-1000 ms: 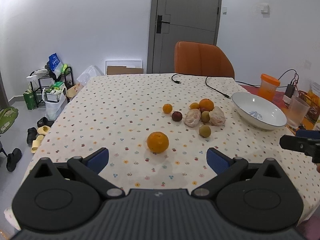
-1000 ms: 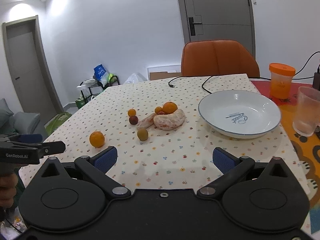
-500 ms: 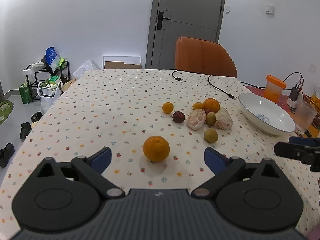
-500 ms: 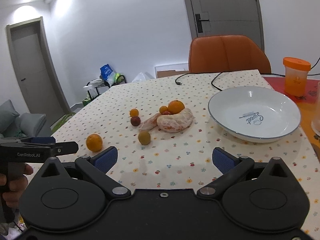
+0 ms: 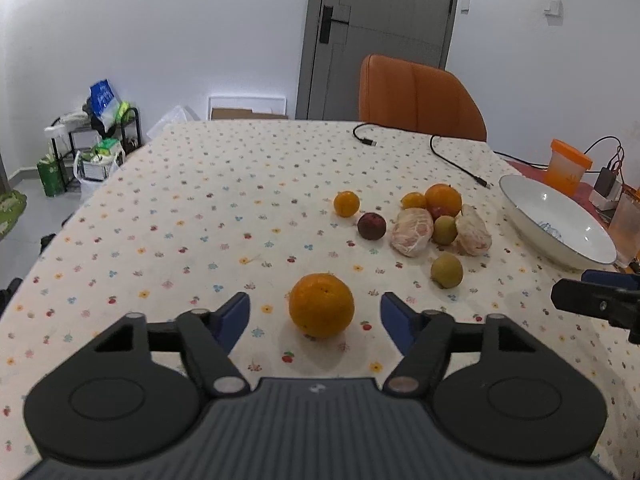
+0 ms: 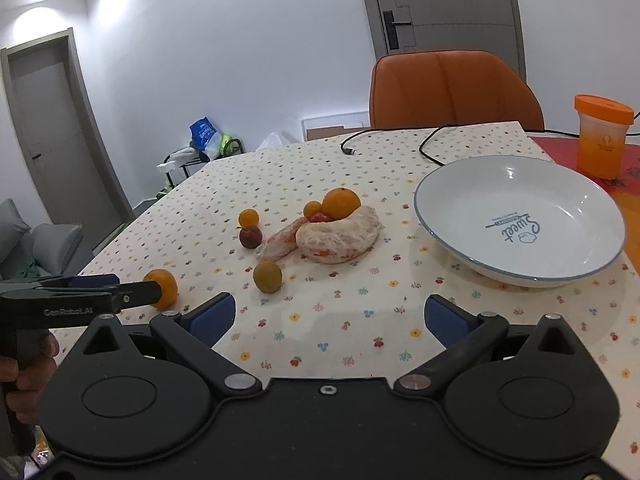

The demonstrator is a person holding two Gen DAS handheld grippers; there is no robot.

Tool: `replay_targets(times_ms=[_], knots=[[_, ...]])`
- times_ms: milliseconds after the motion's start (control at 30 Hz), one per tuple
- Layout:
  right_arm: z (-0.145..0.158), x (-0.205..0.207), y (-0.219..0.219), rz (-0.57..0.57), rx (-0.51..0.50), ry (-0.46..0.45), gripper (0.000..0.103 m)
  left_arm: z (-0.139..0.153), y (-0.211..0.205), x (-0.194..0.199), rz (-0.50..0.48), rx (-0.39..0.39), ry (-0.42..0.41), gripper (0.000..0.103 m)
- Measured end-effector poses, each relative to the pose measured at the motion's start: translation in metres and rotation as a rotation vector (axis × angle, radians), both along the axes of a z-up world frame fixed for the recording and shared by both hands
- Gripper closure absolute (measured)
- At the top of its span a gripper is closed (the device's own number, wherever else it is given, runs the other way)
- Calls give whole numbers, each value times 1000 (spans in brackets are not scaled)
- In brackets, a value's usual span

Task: Organize fruits
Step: 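Grasp the large orange with the left tool while the right tool grasps a small green-brown fruit, then carry both fruits over the white bowl and open both tools to drop them in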

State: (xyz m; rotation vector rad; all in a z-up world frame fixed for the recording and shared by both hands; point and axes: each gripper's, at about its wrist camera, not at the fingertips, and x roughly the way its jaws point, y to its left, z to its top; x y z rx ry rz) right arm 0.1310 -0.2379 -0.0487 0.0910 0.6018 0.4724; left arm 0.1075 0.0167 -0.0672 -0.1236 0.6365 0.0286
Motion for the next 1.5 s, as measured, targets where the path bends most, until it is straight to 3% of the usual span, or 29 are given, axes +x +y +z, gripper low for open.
replay_targets(times_ms=[33,100,167,400,833,1067,1133,1200,1500], knots=[[-1,2,1,8,5,2,1,-2,1,2,-2,-2,8,41],[-1,5,4,22,8,7,1,-5,3,6,-3,-11,23,60],[-2,9,7,27,-4,18,1,-6,7,9,-9,-50,40,67],[-9,22,25,68,-31,43,19,-4,13,12,19,-39,37,67],[-15,43,60,129,-56,59,35,3,33,9,49,-13,38,67],[-17,56,69,120,-29,77,51,10,33,8,63,3,29,67],[-17,57,71,128,-33,79,59,11,32,7,65,7,22,67],[-20,59,72,146,-29,93,80,10,30,6,71,0,19,67],[-11,51,53,175,-3,89,80,11,9,7,53,-34,-8,67]])
